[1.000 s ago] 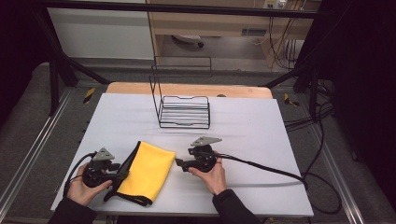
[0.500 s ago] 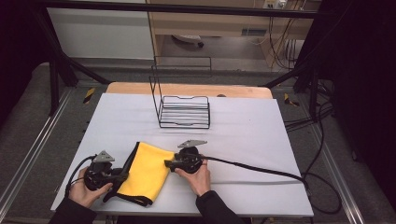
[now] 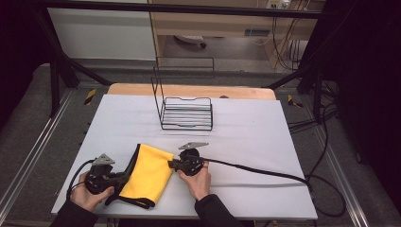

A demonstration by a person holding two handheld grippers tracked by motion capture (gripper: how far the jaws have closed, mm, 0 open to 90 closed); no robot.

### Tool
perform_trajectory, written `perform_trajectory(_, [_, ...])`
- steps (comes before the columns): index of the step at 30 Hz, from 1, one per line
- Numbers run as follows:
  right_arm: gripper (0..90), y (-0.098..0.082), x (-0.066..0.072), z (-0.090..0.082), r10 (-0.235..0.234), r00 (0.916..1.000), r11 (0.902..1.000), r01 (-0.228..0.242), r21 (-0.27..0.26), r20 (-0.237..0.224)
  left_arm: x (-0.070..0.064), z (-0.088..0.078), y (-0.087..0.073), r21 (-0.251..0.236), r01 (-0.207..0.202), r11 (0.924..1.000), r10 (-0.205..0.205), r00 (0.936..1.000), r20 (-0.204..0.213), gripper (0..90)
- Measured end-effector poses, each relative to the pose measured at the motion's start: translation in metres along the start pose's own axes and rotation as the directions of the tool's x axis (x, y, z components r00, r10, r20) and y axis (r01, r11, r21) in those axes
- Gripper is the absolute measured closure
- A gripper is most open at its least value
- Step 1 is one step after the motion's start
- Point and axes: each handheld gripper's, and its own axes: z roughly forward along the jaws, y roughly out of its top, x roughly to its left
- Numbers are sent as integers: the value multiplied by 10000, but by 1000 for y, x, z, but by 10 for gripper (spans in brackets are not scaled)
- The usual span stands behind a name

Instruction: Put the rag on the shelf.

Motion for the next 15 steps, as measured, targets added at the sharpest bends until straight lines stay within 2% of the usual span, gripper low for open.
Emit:
perform_trajectory(2, [840, 4, -1, -4, -15, 10000, 9999, 16, 102, -56, -3, -1, 0, -35, -11, 10000, 12, 10000, 73, 769])
perform_trajectory(4, [841, 10, -2, -10, -120, 9999, 9998, 120, 141, -4, -8, 0, 1, -83, 117, 9999, -114, 9990, 421, 770])
perform_trajectory(6, [840, 16, -5, -14, -310, 9994, 9990, 305, 314, 157, -15, 3, 1, -156, 59, 9999, -50, 9984, 572, 770])
perform_trajectory(9, [837, 24, -12, -18, -696, 9971, 9962, 678, 542, 316, -26, 8, 3, -404, -146, 9991, 164, 9988, 455, 762])
perform_trajectory(13, [817, 31, -22, -12, -1668, 9848, 9860, 1664, 111, 494, -33, 10, 5, -730, -399, 9965, 418, 9988, 246, 736])
perform_trajectory(15, [789, 31, -26, -6, -1856, 9809, 9826, 1856, 58, 587, -33, 10, 5, -818, -481, 9955, 495, 9987, 144, 714])
